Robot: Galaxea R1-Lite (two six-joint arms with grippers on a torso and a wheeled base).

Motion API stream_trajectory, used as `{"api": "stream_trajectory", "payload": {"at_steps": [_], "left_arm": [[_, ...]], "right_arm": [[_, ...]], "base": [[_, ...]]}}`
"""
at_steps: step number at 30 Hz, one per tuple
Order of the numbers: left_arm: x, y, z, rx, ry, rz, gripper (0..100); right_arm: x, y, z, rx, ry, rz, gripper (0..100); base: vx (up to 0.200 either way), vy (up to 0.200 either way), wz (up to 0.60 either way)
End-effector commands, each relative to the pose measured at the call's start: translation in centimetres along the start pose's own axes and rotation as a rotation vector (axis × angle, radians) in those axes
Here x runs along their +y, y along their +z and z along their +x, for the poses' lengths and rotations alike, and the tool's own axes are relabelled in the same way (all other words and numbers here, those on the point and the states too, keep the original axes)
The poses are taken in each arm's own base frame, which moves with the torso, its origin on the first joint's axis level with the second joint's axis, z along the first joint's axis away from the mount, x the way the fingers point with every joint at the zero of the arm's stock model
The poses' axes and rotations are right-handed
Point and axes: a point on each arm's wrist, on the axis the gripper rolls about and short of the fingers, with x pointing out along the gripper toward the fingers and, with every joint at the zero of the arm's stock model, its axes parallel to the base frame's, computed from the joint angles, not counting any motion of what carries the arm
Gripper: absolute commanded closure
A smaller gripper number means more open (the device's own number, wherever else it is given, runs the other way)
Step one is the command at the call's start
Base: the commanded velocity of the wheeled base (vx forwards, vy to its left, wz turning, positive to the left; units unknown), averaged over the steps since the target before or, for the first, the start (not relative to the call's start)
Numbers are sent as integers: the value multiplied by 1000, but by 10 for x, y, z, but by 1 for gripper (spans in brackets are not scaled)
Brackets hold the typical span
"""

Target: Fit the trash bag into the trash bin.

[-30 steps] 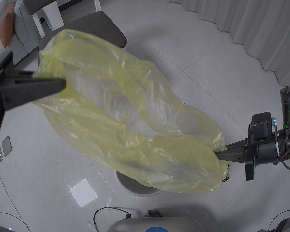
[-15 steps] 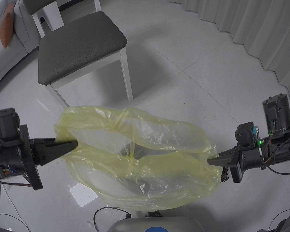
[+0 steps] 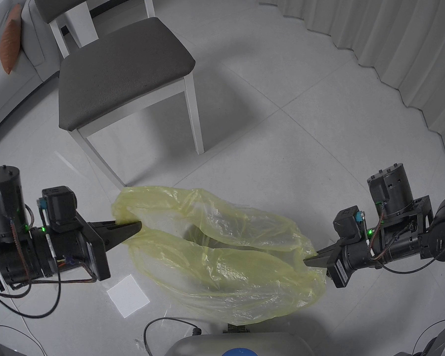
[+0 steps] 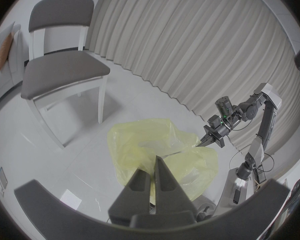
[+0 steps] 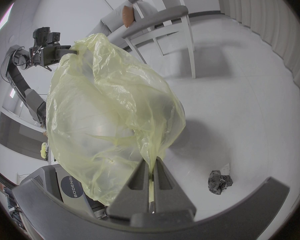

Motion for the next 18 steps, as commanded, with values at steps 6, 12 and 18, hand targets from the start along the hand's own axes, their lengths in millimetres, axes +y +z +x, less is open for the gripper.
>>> {"api": "stream_trajectory", "payload": {"at_steps": [6, 12, 18], "left_arm": [[23, -21, 42, 80, 39, -44, 100], [38, -34, 69, 95, 60, -57, 100], [46, -51, 85, 145, 62, -70, 100]], "right_arm": [[-13, 4, 24, -17, -12, 6, 100], [-20, 16, 49, -101, -26, 7, 100], [-31, 16, 68, -79, -31, 54, 100]], "base": [[0, 0, 0], [0, 0, 0], [0, 0, 0]]}}
